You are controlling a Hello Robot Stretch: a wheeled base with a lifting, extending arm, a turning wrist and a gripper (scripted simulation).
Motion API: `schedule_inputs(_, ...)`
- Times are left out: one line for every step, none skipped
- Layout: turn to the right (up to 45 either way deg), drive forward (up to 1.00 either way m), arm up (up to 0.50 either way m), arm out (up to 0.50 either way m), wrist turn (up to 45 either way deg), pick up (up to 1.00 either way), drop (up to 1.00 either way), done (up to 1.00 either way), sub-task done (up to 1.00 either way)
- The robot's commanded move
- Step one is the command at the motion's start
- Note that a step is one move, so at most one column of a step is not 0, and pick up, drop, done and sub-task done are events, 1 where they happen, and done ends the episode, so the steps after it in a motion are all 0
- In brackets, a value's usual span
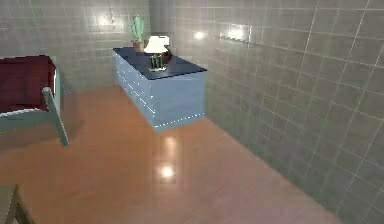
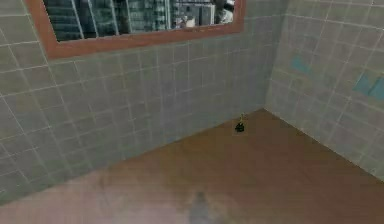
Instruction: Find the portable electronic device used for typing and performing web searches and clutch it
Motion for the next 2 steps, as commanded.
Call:
schedule_inputs(45.0, 0.00, 0.00, 0.00, 0.0, 0.00, 0.00, 0.00, 0.00)
schedule_inputs(45.0, 0.00, 0.00, 0.00, 0.0, 0.00, 0.00, 0.00, 0.00)
